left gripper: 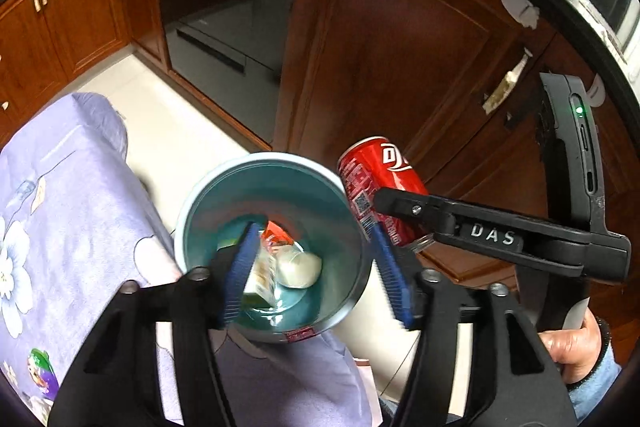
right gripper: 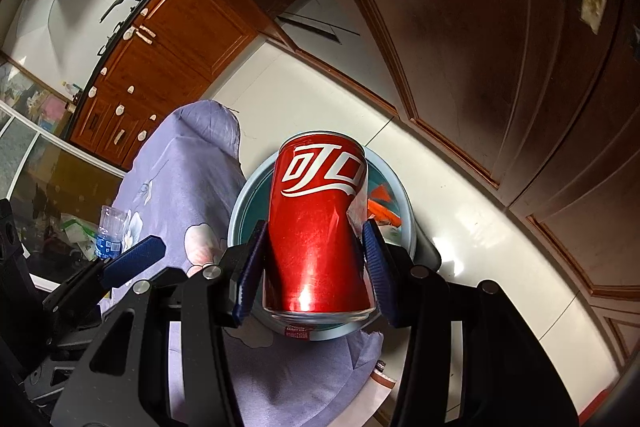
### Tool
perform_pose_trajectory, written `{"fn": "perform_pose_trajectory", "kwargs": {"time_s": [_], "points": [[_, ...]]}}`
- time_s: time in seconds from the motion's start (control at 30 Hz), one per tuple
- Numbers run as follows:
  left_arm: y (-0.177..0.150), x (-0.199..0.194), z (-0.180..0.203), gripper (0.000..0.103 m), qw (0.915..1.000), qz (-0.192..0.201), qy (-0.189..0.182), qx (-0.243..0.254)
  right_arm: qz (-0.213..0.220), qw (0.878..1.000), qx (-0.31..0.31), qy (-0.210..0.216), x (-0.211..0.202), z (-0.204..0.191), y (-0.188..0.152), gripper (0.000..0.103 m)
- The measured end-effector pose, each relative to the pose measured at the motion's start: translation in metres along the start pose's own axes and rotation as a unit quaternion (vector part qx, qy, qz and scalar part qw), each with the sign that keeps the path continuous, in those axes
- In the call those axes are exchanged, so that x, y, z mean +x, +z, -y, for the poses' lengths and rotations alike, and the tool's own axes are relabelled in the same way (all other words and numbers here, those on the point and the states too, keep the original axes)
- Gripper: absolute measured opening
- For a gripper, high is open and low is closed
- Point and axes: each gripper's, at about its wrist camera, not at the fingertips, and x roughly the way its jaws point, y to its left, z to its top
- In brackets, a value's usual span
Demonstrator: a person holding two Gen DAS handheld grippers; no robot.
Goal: Collect trash
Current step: 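Carry the can and box over the bin and open both grippers, then return both tools to the table toward the coconut bowl and snack bag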
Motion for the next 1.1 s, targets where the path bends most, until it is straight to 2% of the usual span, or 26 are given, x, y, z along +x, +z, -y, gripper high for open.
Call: {"fn": "perform_pose_trajectory", "kwargs": {"time_s": [0.2,0.27,0.33,0.37,0.4,0.6,0.67,0.87,1.1], "points": [[-0.012,0.0,-0.024,0.092,0.9991,-0.002,0.026,-0.033,-0.018,1.0,-0.004,-0.002,0.015,-0.004,-0.001,0.046],[-0.014,-0.002,-0.03,0.095,0.9985,-0.002,0.032,-0.044,-0.026,1.0,-0.008,-0.001,0.019,-0.008,-0.001,0.047],[-0.016,-0.004,-0.035,0.096,0.9981,-0.002,0.032,-0.053,-0.031,0.999,-0.013,-0.001,0.024,-0.011,0.0,0.053],[-0.016,-0.004,-0.037,0.096,0.9978,-0.003,0.034,-0.057,-0.03,0.999,-0.013,-0.002,0.025,-0.013,0.0,0.064],[-0.016,-0.004,-0.039,0.097,0.9976,-0.004,0.035,-0.059,-0.028,1.0,-0.014,-0.003,0.025,-0.015,0.0,0.069],[-0.019,-0.005,-0.048,0.098,0.9967,-0.011,0.037,-0.071,-0.029,0.999,-0.02,-0.009,0.028,-0.023,-0.001,0.074],[-0.024,-0.008,-0.048,0.098,0.9966,-0.01,0.037,-0.073,-0.035,0.999,-0.018,-0.012,0.03,-0.023,-0.002,0.079],[-0.031,-0.013,-0.053,0.098,0.9954,-0.012,0.039,-0.087,-0.054,0.998,-0.011,-0.02,0.036,-0.027,-0.007,0.083],[-0.042,-0.029,-0.058,0.099,0.9943,-0.004,0.042,-0.098,-0.054,0.998,-0.032,-0.028,0.029,-0.044,-0.016,0.087]]}}
